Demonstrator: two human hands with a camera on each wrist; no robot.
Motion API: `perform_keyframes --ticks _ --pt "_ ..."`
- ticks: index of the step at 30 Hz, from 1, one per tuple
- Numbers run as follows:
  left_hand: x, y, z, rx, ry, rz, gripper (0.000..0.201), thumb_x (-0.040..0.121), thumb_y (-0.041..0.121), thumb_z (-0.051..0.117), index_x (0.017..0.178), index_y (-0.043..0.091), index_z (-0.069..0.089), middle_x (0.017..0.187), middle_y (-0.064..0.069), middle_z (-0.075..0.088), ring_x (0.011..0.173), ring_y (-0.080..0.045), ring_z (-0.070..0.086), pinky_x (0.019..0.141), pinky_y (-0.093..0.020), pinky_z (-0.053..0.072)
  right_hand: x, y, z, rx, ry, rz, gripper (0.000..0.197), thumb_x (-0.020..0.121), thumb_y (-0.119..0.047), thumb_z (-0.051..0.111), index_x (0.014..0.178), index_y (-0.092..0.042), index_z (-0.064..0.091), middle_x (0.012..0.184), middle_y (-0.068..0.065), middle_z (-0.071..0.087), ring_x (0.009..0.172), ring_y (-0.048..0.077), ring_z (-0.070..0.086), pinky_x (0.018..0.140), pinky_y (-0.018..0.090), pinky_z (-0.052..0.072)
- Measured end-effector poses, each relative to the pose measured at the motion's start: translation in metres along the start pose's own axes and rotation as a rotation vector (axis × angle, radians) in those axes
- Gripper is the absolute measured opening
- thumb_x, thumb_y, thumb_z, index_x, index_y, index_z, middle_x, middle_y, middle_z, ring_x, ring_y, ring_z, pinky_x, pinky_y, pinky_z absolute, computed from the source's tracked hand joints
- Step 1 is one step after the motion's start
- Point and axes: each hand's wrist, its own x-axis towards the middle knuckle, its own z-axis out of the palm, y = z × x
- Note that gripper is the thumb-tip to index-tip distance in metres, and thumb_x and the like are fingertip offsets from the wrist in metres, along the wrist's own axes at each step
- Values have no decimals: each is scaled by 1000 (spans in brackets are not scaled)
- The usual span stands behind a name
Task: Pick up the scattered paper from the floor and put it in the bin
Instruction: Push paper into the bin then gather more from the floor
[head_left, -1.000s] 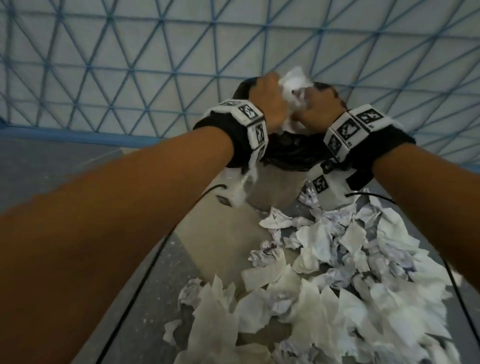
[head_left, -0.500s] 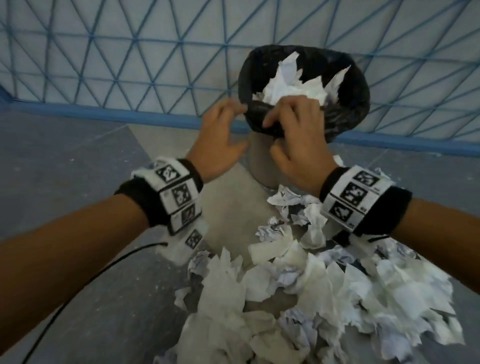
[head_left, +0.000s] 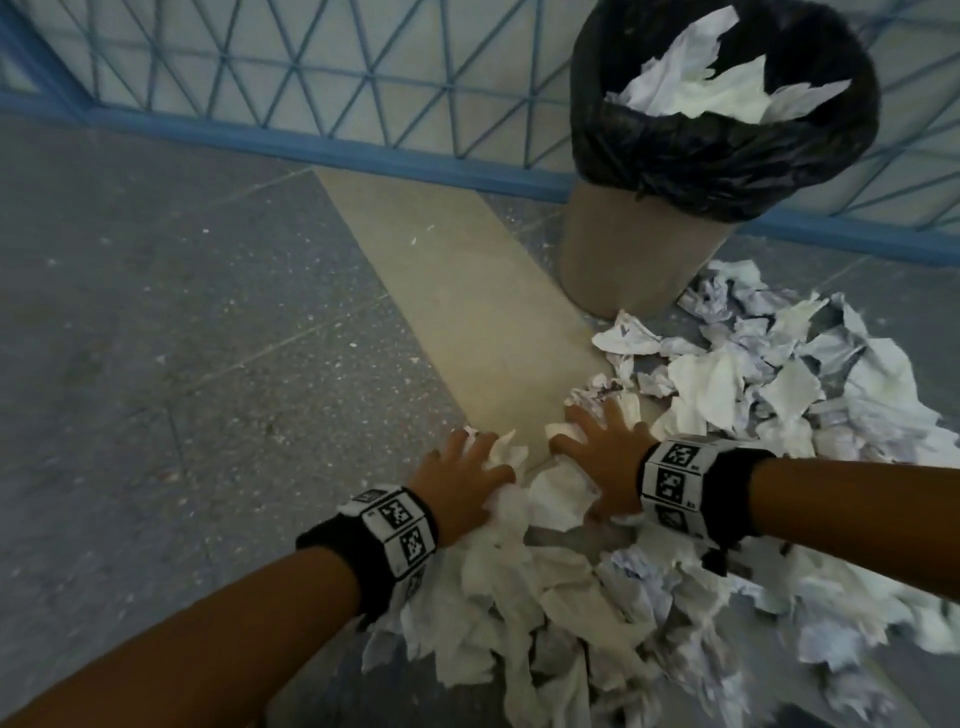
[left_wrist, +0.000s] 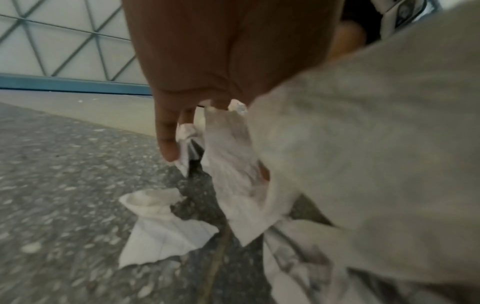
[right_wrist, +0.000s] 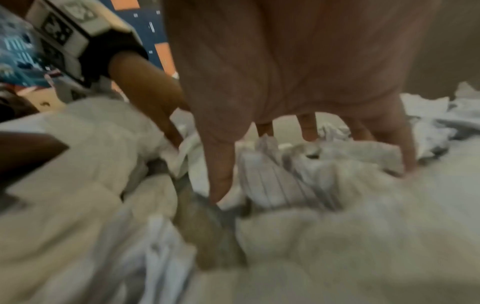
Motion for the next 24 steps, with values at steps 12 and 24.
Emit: perform_keyframes --ticks 12,24 --pt "0 -46 -51 -1077 555 -346 43 83 5 64 123 7 48 104 -12 57 94 -20 54 79 -22 39 11 13 -29 591 632 -256 23 75 10 53 78 -13 53 94 17 52 91 32 55 71 28 30" --pt "-13 -36 -217 -1326 552 35 25 77 -1 59 103 -1 62 98 -17 63 87 -25 58 69 -29 47 -87 65 -183 687 1365 -264 30 72 12 47 92 -9 51 93 7 47 91 16 46 79 5 33"
